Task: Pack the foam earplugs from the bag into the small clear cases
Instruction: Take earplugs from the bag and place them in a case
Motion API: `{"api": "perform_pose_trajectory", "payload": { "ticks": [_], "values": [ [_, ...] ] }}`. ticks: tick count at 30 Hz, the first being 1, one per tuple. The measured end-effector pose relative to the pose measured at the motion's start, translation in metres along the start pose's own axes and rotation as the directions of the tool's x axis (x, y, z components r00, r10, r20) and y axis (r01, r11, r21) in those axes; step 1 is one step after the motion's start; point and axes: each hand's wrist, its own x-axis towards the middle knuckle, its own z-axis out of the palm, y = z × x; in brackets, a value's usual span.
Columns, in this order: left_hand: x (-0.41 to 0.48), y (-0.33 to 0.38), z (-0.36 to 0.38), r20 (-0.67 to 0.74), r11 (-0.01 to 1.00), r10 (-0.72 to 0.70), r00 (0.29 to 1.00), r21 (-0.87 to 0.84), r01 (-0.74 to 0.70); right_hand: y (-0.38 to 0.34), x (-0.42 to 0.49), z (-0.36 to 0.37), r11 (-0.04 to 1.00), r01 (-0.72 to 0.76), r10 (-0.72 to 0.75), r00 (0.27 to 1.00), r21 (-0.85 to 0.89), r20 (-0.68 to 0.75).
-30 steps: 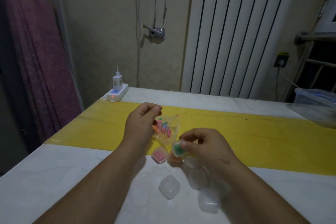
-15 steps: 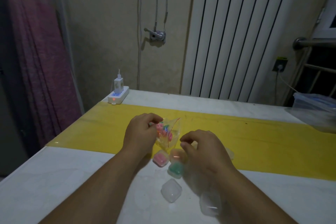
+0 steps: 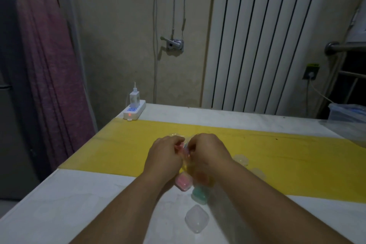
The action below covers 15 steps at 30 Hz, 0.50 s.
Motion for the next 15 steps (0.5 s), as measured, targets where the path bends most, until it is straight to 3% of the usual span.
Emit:
{"api": "perform_pose_trajectory", "payload": {
  "ticks": [8, 15],
  "values": [
    [0.000, 0.000, 0.001, -0.004, 1.000, 0.011, 1.000, -0.013, -0.011, -0.008, 0.015, 0.013, 0.998, -0.069, 0.069, 0.989, -0.004, 0.130],
    [0.002, -0.003, 0.005, -0.020, 1.000, 0.005, 1.000, 0.007, -0.005, -0.005, 0.014, 0.014, 0.992, -0.018, 0.025, 0.998, -0.123, 0.055]
  ]
}}
